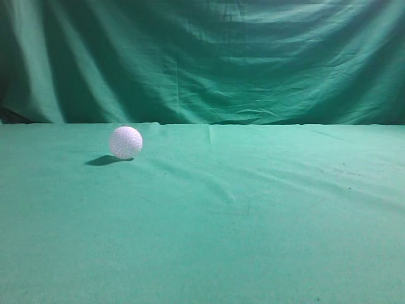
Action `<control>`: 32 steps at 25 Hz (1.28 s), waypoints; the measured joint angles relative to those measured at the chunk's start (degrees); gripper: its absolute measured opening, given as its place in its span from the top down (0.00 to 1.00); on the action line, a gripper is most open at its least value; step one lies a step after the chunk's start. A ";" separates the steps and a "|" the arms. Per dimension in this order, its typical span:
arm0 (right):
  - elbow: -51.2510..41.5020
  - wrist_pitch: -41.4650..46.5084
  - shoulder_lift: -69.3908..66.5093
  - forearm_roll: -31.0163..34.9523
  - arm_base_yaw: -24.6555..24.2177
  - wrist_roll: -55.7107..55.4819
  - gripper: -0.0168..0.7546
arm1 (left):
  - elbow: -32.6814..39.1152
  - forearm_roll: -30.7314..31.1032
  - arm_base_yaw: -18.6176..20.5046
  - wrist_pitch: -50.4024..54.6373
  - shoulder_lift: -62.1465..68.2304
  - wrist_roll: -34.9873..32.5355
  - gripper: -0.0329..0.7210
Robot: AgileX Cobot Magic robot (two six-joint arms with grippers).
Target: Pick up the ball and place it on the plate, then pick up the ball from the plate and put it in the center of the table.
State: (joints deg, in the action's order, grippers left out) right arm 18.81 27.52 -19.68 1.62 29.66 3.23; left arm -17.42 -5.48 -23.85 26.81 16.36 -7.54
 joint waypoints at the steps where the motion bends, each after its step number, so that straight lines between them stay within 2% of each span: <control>1: -0.30 -0.32 1.85 -0.08 -3.01 0.00 0.91 | 0.00 0.00 0.00 0.00 0.00 0.00 0.89; 7: -10.13 -6.56 12.34 0.91 -18.27 -1.79 0.91 | 0.00 0.00 0.00 0.00 0.00 0.00 0.89; 11: -16.94 -8.61 17.97 1.01 -23.65 -2.52 0.91 | 0.00 0.00 0.00 0.00 0.00 0.00 0.89; 15: -20.23 -9.25 20.12 0.68 -24.53 -2.42 0.91 | 0.00 0.00 0.00 0.00 0.00 0.00 0.89; 32: -20.44 -6.09 20.12 0.09 -24.53 -2.08 0.91 | 0.00 0.00 0.00 0.00 0.00 0.00 0.89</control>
State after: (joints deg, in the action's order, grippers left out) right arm -1.63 21.42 0.44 1.70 5.13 1.15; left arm -17.42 -5.48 -23.85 26.81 16.36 -7.54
